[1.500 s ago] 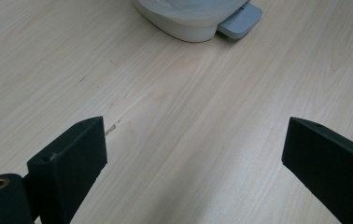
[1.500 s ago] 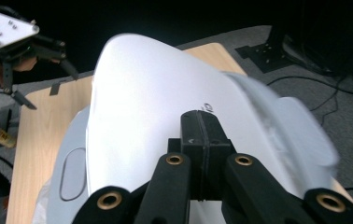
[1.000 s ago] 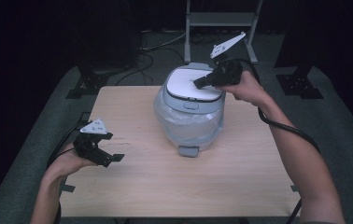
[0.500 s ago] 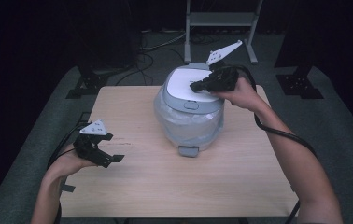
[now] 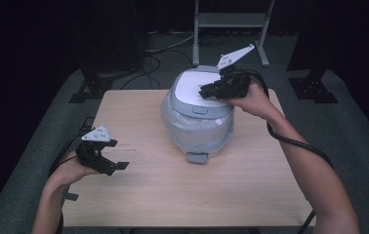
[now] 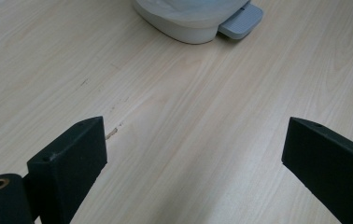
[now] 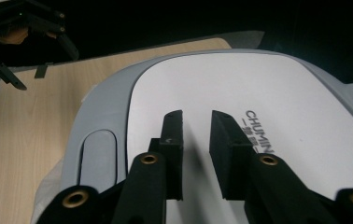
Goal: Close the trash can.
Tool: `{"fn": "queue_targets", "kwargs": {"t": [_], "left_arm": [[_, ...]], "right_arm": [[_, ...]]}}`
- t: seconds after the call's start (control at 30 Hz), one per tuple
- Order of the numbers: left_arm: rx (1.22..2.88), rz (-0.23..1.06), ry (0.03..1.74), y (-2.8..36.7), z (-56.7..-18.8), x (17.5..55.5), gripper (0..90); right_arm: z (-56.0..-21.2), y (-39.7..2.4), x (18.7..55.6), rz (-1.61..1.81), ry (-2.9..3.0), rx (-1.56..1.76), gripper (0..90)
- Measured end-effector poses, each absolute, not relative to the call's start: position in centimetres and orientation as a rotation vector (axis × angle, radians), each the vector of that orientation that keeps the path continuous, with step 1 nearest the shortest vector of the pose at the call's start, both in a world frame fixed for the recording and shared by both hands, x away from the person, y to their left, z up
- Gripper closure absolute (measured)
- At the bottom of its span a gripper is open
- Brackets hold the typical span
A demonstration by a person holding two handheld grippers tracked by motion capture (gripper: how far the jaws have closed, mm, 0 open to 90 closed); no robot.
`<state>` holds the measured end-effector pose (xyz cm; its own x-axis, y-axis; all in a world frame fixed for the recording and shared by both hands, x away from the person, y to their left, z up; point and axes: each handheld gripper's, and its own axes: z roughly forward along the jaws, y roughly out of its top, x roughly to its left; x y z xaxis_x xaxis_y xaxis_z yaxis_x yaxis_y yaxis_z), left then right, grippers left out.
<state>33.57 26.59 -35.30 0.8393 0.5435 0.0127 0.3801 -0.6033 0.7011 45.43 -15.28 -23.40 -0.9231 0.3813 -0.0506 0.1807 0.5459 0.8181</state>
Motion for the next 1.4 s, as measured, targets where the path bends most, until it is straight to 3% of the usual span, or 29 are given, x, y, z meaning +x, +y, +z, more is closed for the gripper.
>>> {"fn": "queue_targets", "kwargs": {"t": [0.67, 1.4], "left_arm": [[2.287, 0.293, 0.645, 25.9, -35.0, 33.8, 5.7], [2.288, 0.294, 0.634, 25.3, -35.0, 34.7, 5.7]], "right_arm": [[-23.0, -20.2, 43.8, 1.284, 2.508, 0.588, 42.9], [-25.0, -25.1, 42.9, 1.268, 2.479, 0.754, 30.3]]}}
